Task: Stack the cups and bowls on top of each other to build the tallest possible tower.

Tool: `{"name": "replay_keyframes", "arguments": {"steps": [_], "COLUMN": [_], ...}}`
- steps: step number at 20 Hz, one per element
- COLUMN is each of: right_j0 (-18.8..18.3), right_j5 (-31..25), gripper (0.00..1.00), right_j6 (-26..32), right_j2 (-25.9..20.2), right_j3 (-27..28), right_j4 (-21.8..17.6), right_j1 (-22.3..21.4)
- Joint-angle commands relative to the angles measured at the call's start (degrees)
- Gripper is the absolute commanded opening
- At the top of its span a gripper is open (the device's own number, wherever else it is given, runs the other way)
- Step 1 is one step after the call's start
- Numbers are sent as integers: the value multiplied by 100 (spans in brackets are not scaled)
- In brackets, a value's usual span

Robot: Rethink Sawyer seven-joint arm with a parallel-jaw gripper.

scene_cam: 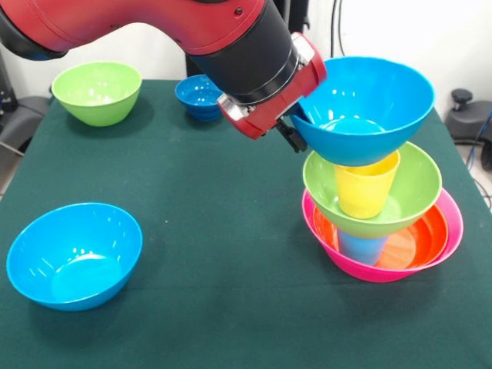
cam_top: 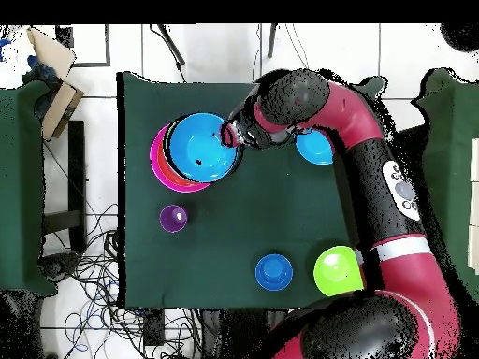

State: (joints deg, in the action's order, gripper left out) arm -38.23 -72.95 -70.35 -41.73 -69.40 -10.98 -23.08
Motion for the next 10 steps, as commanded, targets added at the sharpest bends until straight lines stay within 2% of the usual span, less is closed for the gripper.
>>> {"name": "replay_keyframes", "arguments": {"steps": [1,10], "right_j0": [269,407], "right_j5": [197,215], "gripper": [0,0], "right_j6": [-131,-210], "right_j2": [290,291], "right_j3": [22,208], "right_j4": [-240,-227], "right_j1": [221,340]}}
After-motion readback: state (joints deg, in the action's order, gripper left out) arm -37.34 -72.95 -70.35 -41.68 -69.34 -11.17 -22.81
